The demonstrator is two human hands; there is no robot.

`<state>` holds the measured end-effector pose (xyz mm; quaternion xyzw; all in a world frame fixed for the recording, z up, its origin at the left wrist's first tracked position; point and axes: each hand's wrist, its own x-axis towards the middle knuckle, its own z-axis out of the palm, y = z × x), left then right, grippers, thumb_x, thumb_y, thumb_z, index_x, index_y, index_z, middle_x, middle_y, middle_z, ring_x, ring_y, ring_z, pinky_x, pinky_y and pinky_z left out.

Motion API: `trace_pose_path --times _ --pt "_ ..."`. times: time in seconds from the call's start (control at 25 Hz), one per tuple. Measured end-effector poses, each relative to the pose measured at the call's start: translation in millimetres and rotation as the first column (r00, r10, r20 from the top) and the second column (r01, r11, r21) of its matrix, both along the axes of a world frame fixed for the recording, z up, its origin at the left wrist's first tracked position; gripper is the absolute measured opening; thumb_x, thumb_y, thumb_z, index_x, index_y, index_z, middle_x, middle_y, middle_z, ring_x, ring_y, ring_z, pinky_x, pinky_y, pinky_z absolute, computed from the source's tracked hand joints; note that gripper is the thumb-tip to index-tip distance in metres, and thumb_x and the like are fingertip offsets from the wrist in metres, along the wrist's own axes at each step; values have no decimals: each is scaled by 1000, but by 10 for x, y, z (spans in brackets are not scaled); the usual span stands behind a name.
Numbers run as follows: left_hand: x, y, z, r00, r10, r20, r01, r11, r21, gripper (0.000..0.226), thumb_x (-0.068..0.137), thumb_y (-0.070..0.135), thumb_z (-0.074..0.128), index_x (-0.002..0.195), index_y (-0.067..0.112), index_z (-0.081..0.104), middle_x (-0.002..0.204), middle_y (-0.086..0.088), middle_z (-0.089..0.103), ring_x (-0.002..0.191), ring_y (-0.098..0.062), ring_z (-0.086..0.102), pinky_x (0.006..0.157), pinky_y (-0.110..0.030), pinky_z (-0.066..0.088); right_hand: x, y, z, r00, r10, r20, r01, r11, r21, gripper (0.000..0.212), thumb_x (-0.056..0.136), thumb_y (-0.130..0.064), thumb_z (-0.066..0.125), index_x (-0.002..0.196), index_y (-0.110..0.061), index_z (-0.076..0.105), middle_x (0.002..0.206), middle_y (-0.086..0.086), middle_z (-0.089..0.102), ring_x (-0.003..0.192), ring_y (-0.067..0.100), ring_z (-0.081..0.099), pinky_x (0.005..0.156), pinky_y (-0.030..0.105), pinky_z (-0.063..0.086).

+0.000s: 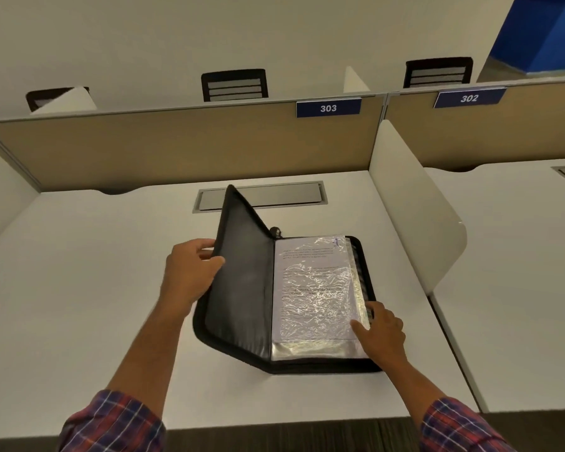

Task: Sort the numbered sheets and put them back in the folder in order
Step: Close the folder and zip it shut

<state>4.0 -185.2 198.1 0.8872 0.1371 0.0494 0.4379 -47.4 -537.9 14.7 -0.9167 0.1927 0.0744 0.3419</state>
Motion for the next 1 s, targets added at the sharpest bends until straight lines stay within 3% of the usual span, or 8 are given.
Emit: trace_pose_path --times 0.08,0.2,0.36,0.44,0.64,0.84,0.92,1.0 --pt "-16 -203 25 996 -81 48 84 995 -58 38 93 21 75 131 18 70 108 8 73 94 -12 71 76 -28 60 -9 63 28 1000 1 24 -2 1000 23 67 96 -53 66 150 -20 47 149 11 54 139 36 43 110 54 39" --pt "-26 -559 -83 974 -195 115 214 957 -195 41 96 31 72 136 24 68 119 11 74 107 -8 70 89 -34 61 14 238 196 986 -34 165 23 997 71 65 97 -65 55 147 -23 54 157 7 49 144 31 44 115 57 35" --pt "-48 -1041 -384 924 -359 133 382 891 -247 54 100 54 53 149 31 56 145 9 62 131 -5 58 110 -34 49 164 536 896 942 -123 312 -97 792 603 38 102 -55 50 129 -33 65 130 -7 69 117 13 68 97 38 58" --pt "-26 -1232 -644 897 -434 87 442 882 -162 53 104 51 50 153 31 50 157 6 50 144 -8 46 121 -39 40 289 542 1111 933 -134 334 -140 720 680 32 107 -47 48 127 -31 67 124 -6 72 109 13 72 88 33 61" --pt "45 -1550 -1161 828 -556 -69 560 825 78 62 105 57 45 162 40 27 173 7 16 159 -15 14 129 -48 21 538 227 1100 949 -99 299 -67 864 498 30 104 -31 62 133 -22 66 121 -7 71 108 11 69 90 24 58" --pt "209 -1660 -1524 831 -471 -295 550 772 317 81 98 74 38 165 39 11 175 -4 -4 161 -28 -4 130 -53 9 654 -171 643 969 -17 248 -57 956 287 19 103 -14 61 118 -22 69 103 -8 72 93 10 70 83 23 58" --pt "217 -1692 -1657 805 -453 -383 584 716 381 83 98 76 35 165 40 3 174 -4 -13 160 -31 -13 129 -54 1 655 -284 408 980 32 197 -71 978 194 15 103 -13 59 112 -22 67 98 -8 69 94 16 69 75 15 49" --pt "208 -1737 -1760 795 -439 -419 602 653 460 85 98 78 30 165 39 -4 172 -5 -21 159 -33 -18 128 -55 -3 664 -329 191 989 103 106 -110 992 63 16 104 -22 57 118 -18 63 110 0 66 106 24 65 82 24 50"
